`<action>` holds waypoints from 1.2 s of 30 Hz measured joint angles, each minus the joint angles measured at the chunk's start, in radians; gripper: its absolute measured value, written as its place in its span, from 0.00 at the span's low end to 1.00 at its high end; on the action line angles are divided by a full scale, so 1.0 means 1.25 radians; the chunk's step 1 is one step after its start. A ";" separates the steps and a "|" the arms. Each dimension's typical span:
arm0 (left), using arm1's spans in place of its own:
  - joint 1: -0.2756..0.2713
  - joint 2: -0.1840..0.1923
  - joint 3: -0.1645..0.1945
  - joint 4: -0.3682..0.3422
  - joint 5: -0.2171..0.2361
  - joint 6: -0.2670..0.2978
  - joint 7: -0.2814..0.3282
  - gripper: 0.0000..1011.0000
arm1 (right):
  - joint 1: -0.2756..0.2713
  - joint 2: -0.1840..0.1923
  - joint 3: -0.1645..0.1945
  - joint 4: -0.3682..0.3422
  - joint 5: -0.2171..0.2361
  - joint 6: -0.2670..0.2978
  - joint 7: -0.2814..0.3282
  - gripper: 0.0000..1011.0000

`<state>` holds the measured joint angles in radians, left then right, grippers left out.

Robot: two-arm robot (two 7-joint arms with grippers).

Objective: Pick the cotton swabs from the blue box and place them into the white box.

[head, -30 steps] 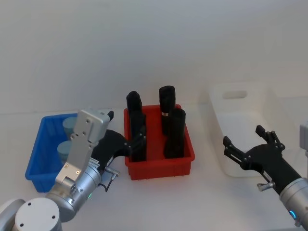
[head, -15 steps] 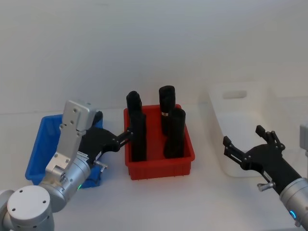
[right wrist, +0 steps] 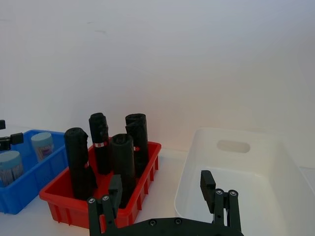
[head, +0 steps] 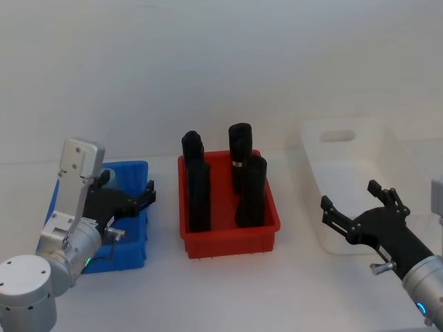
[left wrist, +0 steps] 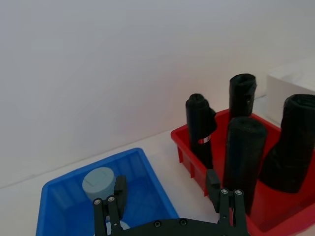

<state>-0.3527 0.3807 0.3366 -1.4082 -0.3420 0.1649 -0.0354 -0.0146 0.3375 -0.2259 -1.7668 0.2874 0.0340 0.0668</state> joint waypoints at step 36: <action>-0.067 -0.003 -0.047 0.177 -0.021 0.071 -0.032 0.99 | 0.000 0.000 0.000 0.000 0.000 0.000 0.000 0.99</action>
<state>-0.4367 0.3767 0.2775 -1.1865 -0.3681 0.2532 -0.0753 -0.0147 0.3375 -0.2258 -1.7668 0.2873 0.0340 0.0668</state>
